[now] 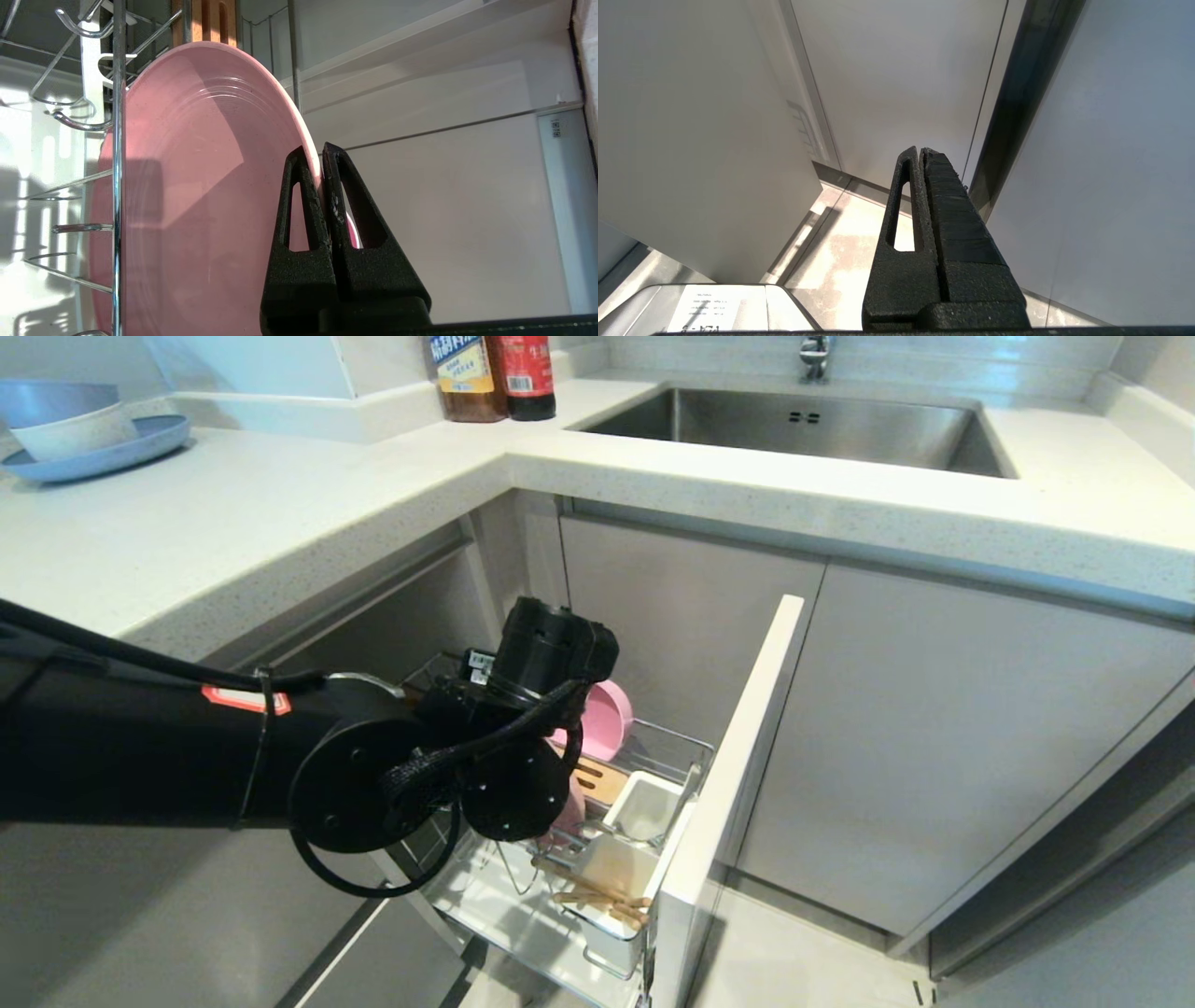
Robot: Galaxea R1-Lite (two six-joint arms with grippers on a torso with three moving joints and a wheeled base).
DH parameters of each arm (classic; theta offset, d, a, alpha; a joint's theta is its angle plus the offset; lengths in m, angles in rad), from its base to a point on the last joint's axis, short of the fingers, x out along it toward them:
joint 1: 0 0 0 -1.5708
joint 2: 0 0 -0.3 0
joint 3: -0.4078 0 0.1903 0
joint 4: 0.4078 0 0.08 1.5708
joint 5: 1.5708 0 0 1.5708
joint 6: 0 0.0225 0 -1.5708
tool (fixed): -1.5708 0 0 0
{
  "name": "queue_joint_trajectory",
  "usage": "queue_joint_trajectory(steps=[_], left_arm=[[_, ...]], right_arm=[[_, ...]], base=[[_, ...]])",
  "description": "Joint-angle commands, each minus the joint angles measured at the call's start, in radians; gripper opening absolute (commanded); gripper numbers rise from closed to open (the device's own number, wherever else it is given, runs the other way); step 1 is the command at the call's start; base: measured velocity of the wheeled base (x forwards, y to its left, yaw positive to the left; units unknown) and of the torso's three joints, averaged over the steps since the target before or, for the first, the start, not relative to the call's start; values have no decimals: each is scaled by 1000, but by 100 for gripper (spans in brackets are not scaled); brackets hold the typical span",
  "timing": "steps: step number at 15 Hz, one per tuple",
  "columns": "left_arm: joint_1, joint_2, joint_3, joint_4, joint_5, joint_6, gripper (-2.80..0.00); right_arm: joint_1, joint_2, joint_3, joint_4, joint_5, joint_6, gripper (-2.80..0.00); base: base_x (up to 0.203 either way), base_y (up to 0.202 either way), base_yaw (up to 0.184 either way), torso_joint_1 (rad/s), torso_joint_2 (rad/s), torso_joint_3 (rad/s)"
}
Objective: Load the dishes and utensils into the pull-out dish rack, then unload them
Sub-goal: Pick up the plate and place it in the cupboard
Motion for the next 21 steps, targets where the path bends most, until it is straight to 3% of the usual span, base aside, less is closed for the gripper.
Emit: queue_joint_trajectory(steps=[1, 7, 19, 20, 21], left_arm=[[0, 4, 3, -1, 6, -9, -280], [0, 7, 4, 7, 5, -9, -280], [-4, -10, 3, 130, 14, -31, -280], [-7, -11, 2, 135, 14, -31, 0], [-7, -11, 3, 142, 13, -31, 0]], right_arm=[[1, 0, 2, 0, 0, 0, -280], [0, 0, 2, 0, 0, 0, -280], [0, 0, 2, 0, 0, 0, -280], [1, 0, 2, 0, 0, 0, -280], [-1, 0, 2, 0, 0, 0, -280]], base=[[0, 0, 0, 0, 0, 0], [0, 0, 0, 0, 0, 0], [0, 0, 0, 0, 0, 0], [0, 0, 0, 0, 0, 0], [0, 0, 0, 0, 0, 0]])
